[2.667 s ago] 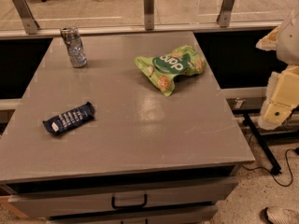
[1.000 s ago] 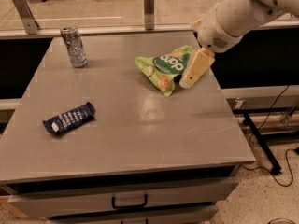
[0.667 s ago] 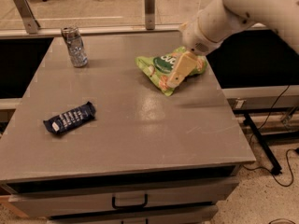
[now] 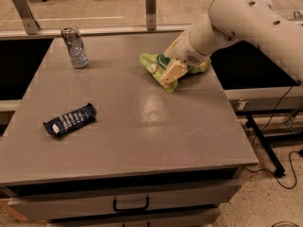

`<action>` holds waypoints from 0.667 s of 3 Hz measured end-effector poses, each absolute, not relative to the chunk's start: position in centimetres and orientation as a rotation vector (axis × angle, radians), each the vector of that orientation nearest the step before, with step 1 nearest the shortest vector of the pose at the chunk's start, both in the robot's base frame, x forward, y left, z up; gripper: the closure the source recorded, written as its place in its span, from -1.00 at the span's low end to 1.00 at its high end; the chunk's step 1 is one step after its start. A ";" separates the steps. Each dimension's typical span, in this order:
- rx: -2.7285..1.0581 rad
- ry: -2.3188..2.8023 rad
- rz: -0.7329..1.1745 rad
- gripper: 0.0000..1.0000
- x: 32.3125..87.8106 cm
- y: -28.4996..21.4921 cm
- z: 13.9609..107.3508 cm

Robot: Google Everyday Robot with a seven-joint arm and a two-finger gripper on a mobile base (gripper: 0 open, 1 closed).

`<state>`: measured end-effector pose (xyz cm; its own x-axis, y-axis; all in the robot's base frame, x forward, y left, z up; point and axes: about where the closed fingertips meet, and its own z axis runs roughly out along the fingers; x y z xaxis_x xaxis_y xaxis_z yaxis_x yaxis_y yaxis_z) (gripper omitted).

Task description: Move green rice chip bag near rxbar blueberry

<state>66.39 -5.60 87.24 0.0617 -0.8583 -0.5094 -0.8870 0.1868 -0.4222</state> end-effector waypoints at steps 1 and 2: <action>-1.672 1.731 0.061 0.26 66.6 -5.0 86.5; -1.700 1.692 0.052 0.73 66.7 -4.2 86.5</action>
Offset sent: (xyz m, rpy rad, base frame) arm 0.0043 0.0196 -0.0048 -0.0124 -0.0629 0.0979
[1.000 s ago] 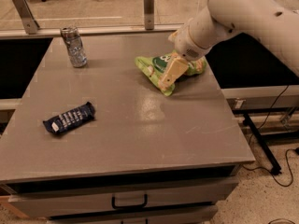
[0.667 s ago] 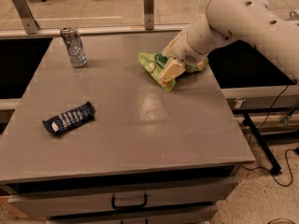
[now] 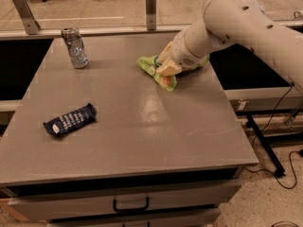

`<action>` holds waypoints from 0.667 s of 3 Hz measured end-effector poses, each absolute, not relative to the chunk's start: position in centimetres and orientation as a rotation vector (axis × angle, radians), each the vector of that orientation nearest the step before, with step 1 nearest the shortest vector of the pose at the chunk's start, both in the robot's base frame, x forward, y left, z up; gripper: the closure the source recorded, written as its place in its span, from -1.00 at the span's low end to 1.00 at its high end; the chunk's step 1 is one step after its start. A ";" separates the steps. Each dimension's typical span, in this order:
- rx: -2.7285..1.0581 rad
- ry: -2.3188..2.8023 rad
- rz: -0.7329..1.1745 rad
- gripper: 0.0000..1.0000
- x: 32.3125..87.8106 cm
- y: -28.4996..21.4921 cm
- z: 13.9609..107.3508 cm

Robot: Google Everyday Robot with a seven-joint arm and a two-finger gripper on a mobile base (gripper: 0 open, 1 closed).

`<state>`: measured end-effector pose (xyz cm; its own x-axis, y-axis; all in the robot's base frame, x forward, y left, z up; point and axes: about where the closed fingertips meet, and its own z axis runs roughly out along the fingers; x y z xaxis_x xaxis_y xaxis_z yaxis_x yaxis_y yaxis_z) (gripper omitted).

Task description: Move green rice chip bag near rxbar blueberry

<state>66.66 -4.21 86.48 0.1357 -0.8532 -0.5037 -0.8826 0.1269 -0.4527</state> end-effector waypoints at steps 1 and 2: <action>-1.721 1.647 0.045 1.00 66.5 -3.3 86.8; -1.730 1.607 0.037 1.00 65.7 -2.9 87.4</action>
Offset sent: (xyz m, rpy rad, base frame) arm -0.0179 0.0139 0.0184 0.0090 -0.0861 0.0732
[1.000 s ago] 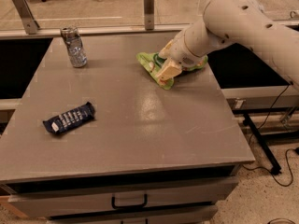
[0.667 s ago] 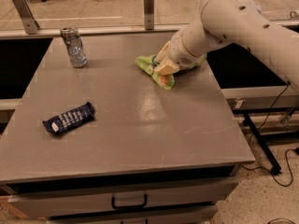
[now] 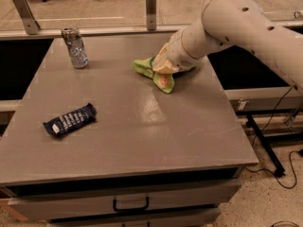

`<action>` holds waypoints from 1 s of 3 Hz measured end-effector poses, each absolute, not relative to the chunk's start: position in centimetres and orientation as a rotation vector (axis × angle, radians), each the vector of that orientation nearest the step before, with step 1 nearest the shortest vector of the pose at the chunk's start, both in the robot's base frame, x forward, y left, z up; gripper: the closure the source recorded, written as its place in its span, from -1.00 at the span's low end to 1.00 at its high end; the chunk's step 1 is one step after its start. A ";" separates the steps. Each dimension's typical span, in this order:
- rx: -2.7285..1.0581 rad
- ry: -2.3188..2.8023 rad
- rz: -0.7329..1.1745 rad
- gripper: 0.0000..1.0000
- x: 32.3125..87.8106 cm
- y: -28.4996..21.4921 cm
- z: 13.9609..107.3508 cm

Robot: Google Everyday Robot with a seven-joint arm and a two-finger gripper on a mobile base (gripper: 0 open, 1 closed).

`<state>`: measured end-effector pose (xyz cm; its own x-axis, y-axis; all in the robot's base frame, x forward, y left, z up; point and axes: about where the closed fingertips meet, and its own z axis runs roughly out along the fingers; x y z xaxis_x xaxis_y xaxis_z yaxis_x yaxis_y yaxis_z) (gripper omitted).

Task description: Move green rice chip bag near rxbar blueberry

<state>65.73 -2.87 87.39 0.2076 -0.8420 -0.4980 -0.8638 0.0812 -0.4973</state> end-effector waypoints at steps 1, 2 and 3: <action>-1.695 1.588 0.063 1.00 64.0 -4.2 89.3; -1.755 1.549 0.146 1.00 60.1 -4.9 89.6; -1.858 1.434 0.263 1.00 55.6 -5.0 89.7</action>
Offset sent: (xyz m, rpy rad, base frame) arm -0.1137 -0.0327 0.0200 0.0405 0.1109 0.2006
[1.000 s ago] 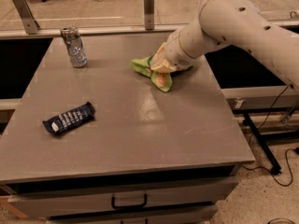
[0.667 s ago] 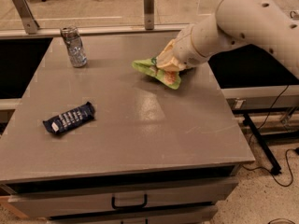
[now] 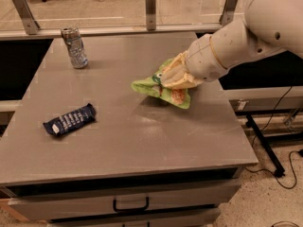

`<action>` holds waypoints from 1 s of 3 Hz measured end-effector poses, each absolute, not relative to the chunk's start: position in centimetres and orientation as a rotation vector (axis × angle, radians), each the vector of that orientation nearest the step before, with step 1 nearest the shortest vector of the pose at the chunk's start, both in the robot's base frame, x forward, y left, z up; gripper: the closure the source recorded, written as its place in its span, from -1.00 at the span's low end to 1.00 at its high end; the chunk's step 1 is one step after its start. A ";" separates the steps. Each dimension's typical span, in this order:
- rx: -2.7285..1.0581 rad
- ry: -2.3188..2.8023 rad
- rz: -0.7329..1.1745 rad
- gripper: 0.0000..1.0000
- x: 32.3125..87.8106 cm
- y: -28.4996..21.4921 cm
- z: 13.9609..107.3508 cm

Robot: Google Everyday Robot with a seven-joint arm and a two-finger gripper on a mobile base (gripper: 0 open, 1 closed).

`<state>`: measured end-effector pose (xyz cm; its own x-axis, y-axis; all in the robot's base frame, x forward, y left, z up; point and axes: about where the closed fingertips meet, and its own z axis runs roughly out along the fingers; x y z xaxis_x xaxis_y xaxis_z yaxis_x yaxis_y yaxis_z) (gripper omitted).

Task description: Move green rice chip bag near rxbar blueberry

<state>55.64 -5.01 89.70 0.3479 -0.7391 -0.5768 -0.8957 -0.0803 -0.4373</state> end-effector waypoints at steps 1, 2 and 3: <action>-1.909 1.377 0.261 1.00 54.9 -5.0 89.6; -1.907 1.377 0.261 1.00 54.9 -5.0 89.6; -1.919 1.339 0.355 1.00 51.8 -2.2 89.6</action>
Offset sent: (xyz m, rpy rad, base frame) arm -0.0082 0.0000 -0.0011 -0.0145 -0.0197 0.0577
